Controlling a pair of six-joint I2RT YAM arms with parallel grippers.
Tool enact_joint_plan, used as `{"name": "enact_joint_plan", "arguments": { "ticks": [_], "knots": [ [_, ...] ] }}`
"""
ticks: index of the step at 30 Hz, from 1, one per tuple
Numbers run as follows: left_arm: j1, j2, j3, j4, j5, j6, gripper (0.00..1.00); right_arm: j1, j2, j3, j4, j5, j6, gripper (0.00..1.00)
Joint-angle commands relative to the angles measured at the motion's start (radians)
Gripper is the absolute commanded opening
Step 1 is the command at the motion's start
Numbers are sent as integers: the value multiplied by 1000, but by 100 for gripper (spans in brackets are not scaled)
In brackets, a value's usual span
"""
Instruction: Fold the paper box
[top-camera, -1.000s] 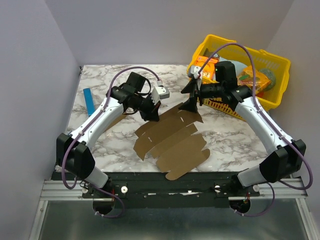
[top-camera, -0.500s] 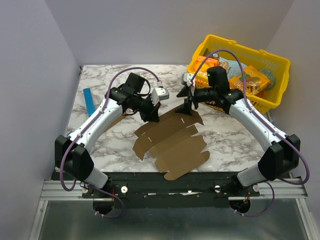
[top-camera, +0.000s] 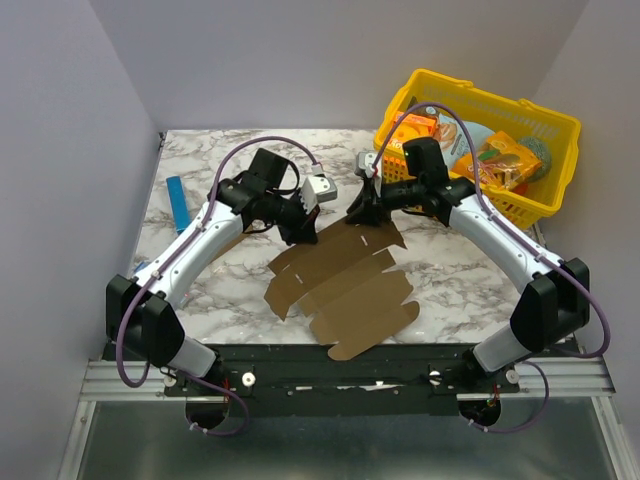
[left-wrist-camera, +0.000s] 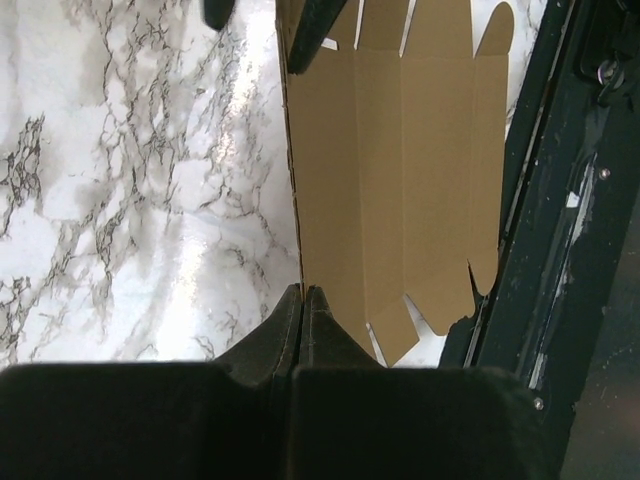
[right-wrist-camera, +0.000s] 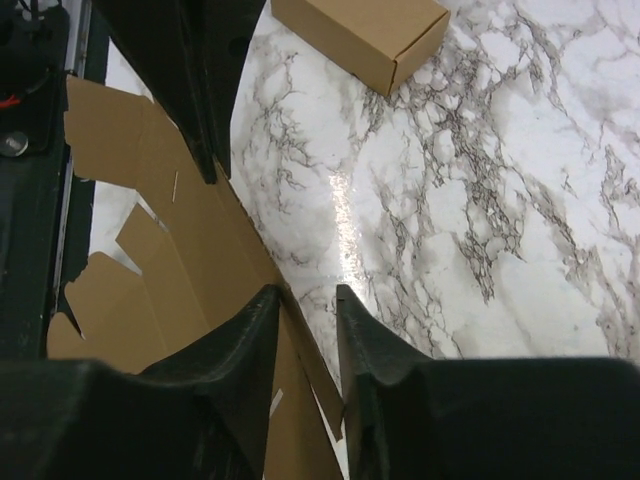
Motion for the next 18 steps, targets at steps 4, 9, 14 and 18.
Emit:
{"name": "enact_joint_plan", "arguments": {
  "ticks": [4,9,14,18],
  "knots": [
    [-6,-54,-36,83,-82,-67,1,7,20,26,-60,-49,-24,24],
    [2,-87,-79,193,-147,-123,50,6,20,16,-61,-26,-22,16],
    [77,-193,-155,426,-250,-262,89,6,-1,-25,-18,71,-7,9],
    [221,-299,-263,588,-212,-405,99,4,-64,-120,107,170,28,7]
  ]
}}
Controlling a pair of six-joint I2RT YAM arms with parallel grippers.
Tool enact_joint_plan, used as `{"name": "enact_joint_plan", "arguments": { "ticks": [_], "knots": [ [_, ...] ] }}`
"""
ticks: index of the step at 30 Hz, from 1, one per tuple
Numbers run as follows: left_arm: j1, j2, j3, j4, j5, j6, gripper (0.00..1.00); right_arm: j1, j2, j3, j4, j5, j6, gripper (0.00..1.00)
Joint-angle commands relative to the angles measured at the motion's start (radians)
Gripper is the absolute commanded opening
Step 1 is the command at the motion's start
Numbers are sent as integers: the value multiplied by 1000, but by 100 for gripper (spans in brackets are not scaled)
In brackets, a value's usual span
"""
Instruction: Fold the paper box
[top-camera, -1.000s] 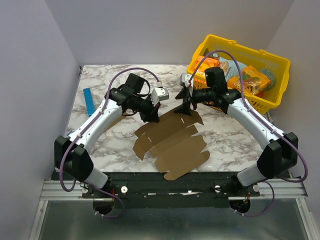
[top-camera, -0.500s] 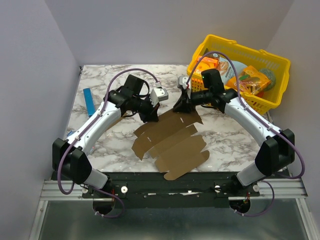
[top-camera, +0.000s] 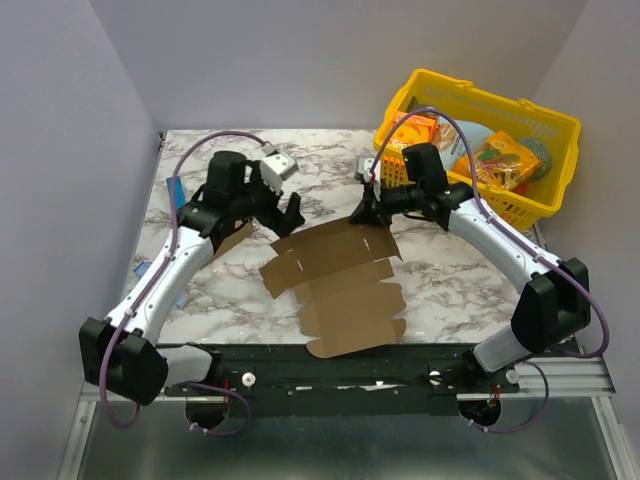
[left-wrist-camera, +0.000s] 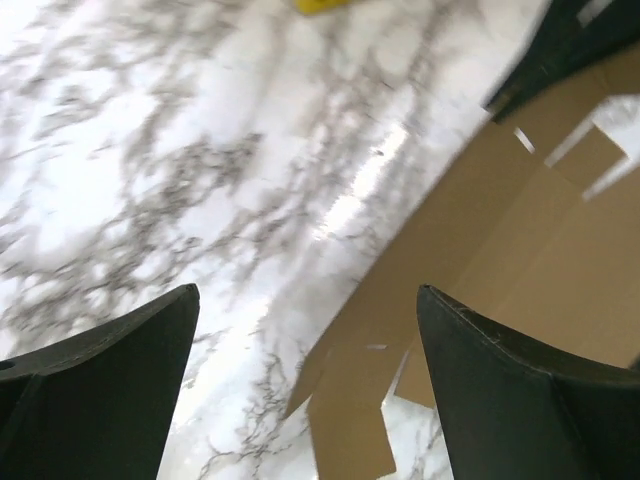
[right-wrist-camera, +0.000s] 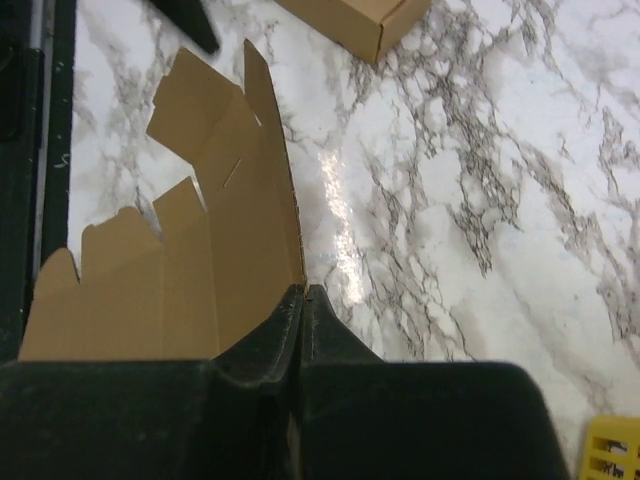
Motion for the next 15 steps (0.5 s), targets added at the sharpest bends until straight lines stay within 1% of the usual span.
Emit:
{"name": "enact_joint_plan", "arguments": {
  "ticks": [1,4,6,7,9,10,11,12,13,15],
  "knots": [
    [116,-130,-87,259,-20,-220,99,1,-76,-110,164,157,40,7],
    [120,-172,-174,297,-37,-309,99,-20,-131,-182,265,197,70,7],
    [120,-187,-246,316,-97,-375,99,-37,-159,-239,310,212,96,8],
    [122,-203,-269,322,-165,-436,99,-43,-185,-257,359,218,109,8],
    [125,-221,-356,360,-212,-493,99,-56,-206,-302,409,229,148,8],
    [125,-236,-389,383,-226,-550,99,-59,-222,-342,460,238,159,8],
    [125,-246,-424,447,-223,-578,99,-60,-229,-360,479,241,165,8],
    [125,-250,-482,475,-207,-596,99,-63,-235,-379,503,251,185,8],
    [125,-253,-499,478,-188,-604,99,-65,-240,-418,549,264,194,8],
    [124,-250,-536,515,-190,-610,99,-68,-257,-454,595,280,217,8]
  ]
}}
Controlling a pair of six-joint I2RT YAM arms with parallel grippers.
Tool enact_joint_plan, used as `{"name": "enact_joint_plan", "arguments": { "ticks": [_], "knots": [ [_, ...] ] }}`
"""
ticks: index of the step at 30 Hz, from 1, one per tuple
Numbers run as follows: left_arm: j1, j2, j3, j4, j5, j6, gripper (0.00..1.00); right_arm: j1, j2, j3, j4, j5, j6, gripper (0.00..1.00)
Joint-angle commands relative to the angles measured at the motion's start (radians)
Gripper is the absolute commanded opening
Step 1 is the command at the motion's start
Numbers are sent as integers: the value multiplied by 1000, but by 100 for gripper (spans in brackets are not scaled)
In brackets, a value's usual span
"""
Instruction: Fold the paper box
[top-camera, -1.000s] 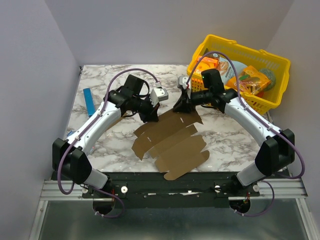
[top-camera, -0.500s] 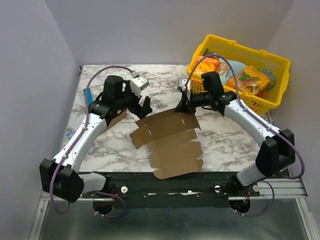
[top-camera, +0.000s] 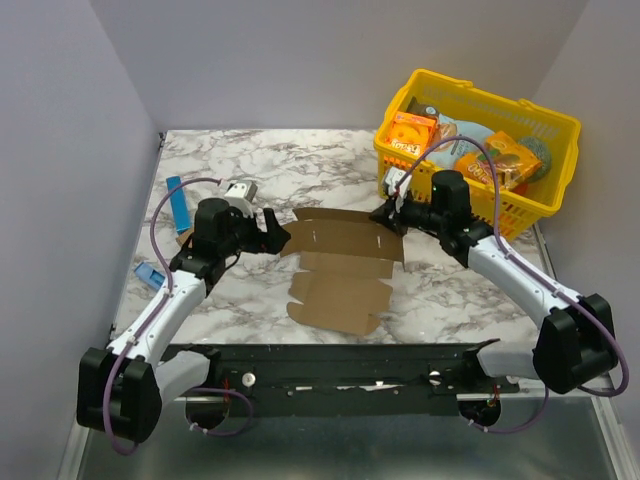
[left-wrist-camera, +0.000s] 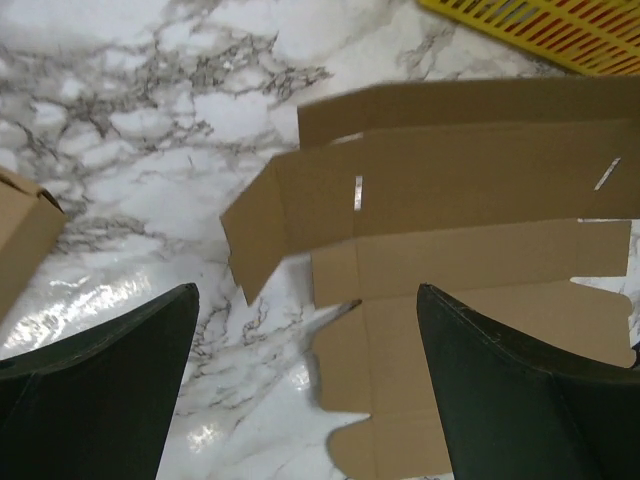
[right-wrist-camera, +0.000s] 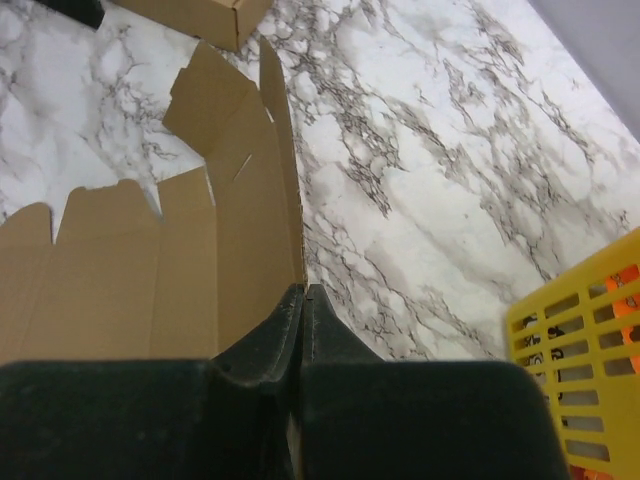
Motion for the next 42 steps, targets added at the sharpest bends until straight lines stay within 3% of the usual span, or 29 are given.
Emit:
{"name": "enact_joint_plan", "arguments": {
  "ticks": [1,5,11,20,26,29,33,38,39,42],
  "knots": [
    [0,-21,-88,141,-37,-114,99,-9,-30,-92,220,71,71,8],
    [0,8,-129,205,-85,-76,99,-10,-50,-164,321,59,101,9],
    [0,91,-166,330,-172,-37,99,-9,-48,-186,332,36,107,9],
    [2,281,-166,512,-91,-3,90,-16,-53,-204,335,16,102,9],
    [2,416,-92,545,-46,27,74,-16,-45,-207,334,4,98,9],
    [2,469,-62,545,-7,43,57,-16,-47,-206,328,4,96,9],
    [2,479,-60,552,23,66,25,-18,-42,-201,320,16,93,10],
    [0,455,-108,629,105,98,11,-16,-48,-189,295,63,88,18],
    [0,449,-118,643,119,102,4,-16,-53,-181,285,82,88,19],
    [-8,429,-135,661,168,125,0,-16,-73,-128,205,163,88,50]
  ]
}}
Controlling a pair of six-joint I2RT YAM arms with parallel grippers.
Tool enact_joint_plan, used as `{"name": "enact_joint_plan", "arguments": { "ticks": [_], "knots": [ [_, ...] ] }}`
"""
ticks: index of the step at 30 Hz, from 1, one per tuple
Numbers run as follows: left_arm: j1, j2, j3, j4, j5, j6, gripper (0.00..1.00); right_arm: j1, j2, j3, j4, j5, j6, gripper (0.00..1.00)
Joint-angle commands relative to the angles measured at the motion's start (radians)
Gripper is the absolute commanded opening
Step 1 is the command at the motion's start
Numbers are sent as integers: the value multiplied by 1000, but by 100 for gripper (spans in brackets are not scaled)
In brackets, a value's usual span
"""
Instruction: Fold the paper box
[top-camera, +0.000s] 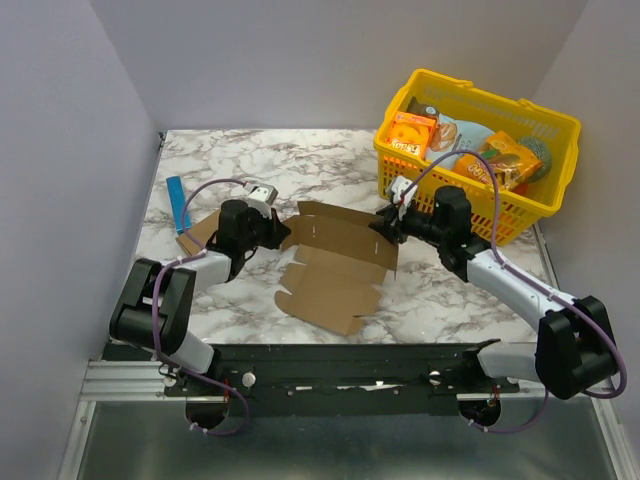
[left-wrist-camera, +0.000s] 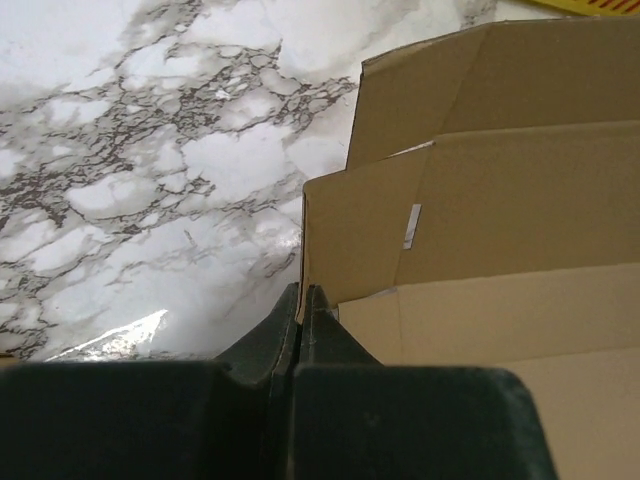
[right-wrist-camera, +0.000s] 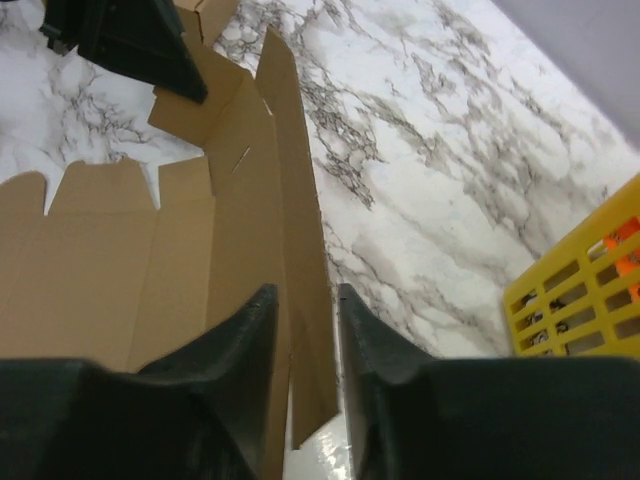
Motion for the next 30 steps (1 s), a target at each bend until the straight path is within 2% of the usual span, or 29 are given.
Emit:
{"name": "enact_joint_plan", "arguments": {
  "ticks": [1,4,8,10,11,12,13,18,23,30],
  "knots": [
    [-11,-49,-32,69,110,59,0,-6,-44,75,-107,122,-13,57],
    [-54,-69,-17,16,121,110,0,-4,-57,138,-167,210,13,65],
    [-126,-106,-7,-46,70,176,0,-4,-45,264,-302,316,93,69],
    [-138,-130,-15,-52,32,183,0,-4,-9,366,-415,347,195,72],
    [-151,-139,-21,-54,20,185,0,-4,10,400,-463,419,263,72],
    [-157,-147,-24,-46,7,190,0,-4,24,434,-503,450,411,71],
    [-171,-170,-41,-38,-28,205,0,-6,31,448,-543,456,467,70],
    [-244,-198,-76,-8,-114,251,0,-4,-30,352,-485,427,862,67],
    [-286,-231,-105,14,-196,271,0,-4,-94,266,-430,429,1117,66],
    [-373,-270,-167,103,-371,306,0,0,-113,192,-543,447,1490,66]
  ]
}}
